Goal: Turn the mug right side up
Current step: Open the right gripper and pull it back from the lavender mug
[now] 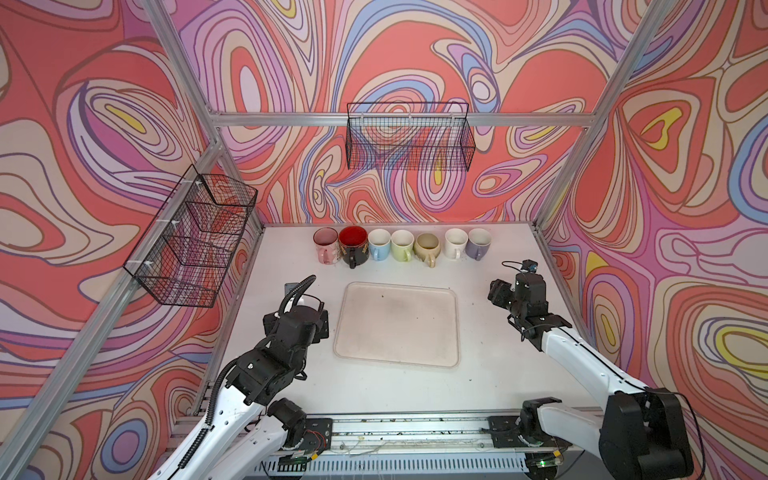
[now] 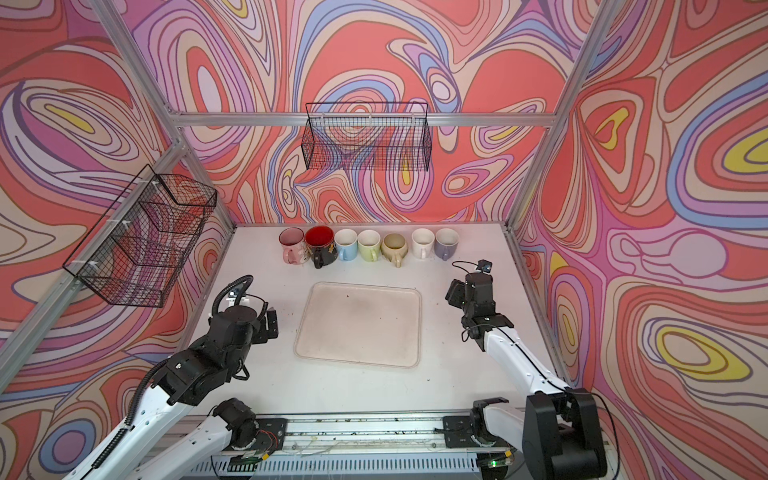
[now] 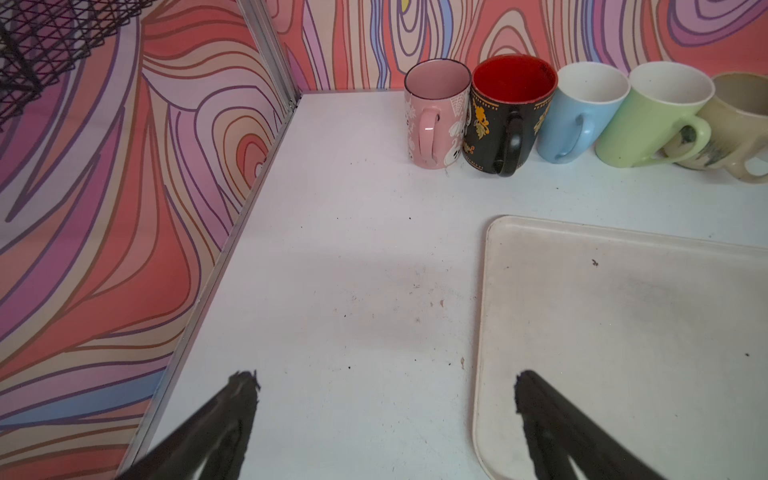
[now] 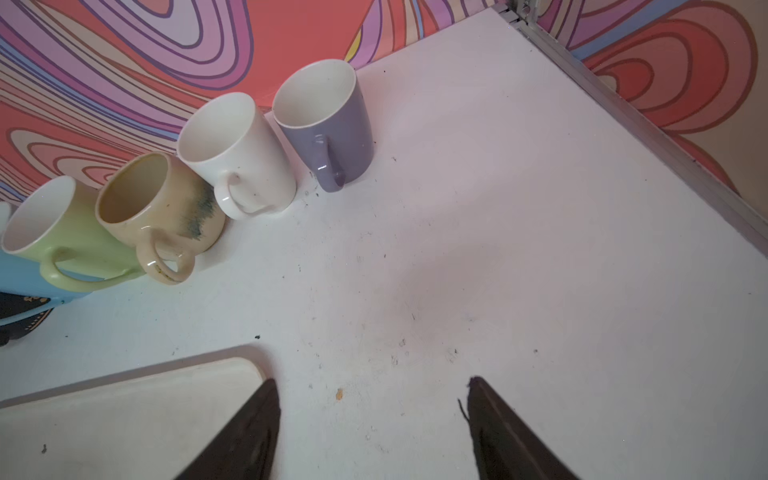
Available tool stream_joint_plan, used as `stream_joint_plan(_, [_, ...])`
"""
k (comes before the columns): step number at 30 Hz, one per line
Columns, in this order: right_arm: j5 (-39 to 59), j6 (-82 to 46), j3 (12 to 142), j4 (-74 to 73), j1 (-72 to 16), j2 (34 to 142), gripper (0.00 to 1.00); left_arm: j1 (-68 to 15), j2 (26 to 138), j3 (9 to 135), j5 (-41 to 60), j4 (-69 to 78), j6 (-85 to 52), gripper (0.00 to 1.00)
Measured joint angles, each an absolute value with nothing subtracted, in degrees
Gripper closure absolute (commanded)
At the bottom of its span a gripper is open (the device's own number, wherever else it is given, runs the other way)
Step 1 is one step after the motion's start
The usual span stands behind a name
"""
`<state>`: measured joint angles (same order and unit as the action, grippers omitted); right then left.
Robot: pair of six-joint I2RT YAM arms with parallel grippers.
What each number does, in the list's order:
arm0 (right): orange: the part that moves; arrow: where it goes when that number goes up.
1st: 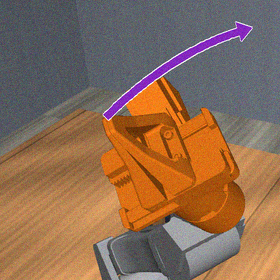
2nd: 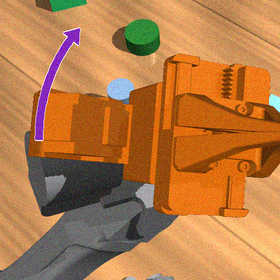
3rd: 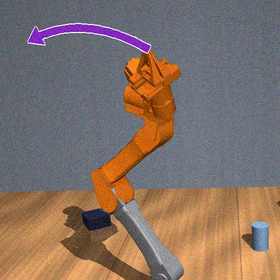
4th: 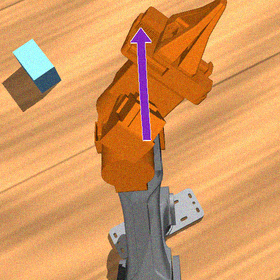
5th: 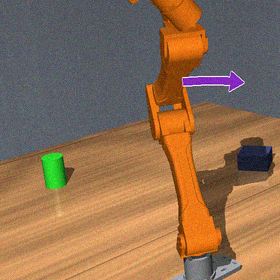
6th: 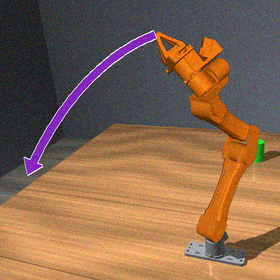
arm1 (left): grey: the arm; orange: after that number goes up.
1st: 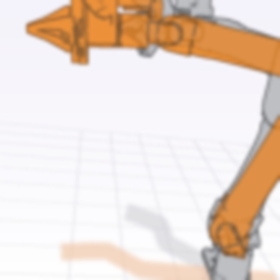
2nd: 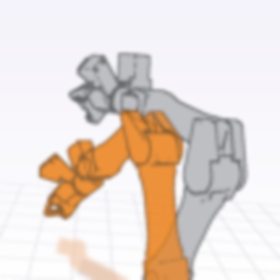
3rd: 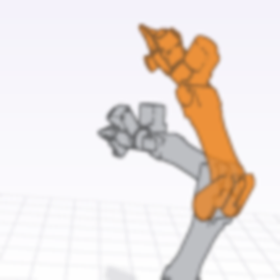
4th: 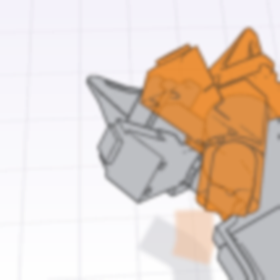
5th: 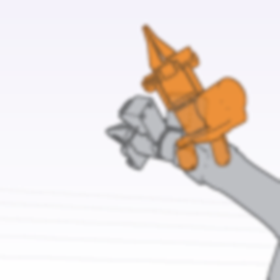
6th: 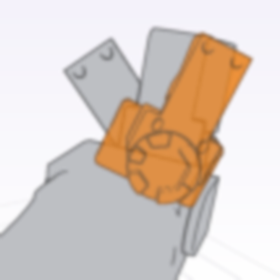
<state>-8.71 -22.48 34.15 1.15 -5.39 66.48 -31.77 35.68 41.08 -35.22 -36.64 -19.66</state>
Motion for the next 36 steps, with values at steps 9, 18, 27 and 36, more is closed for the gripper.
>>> stream_joint_plan(9, [-15.4, -19.1, 29.7, -10.3, -5.4, 66.5, 0.08, -27.9, 46.4, 31.2, -37.3, -10.6, -8.0, 0.00])
stream_joint_plan(18, [-20.8, -14.2, 19.2, -33.8, -5.3, 73.2, 0.06, -8.4, 59.7, 30.0, -27.8, 7.0, -10.3, 0.00])
stream_joint_plan(27, [-20.9, -12.7, 23.8, -41.6, -5.3, 85.2, 0.02, -7.6, 75.8, 29.3, -24.9, 21.7, -6.9, 0.00])
stream_joint_plan(36, [-19.3, -11.6, 24.7, -42.4, -5.3, 86.5, 0.02, -6.5, 82.6, 38.7, -18.6, 23.2, -3.8, 0.00])
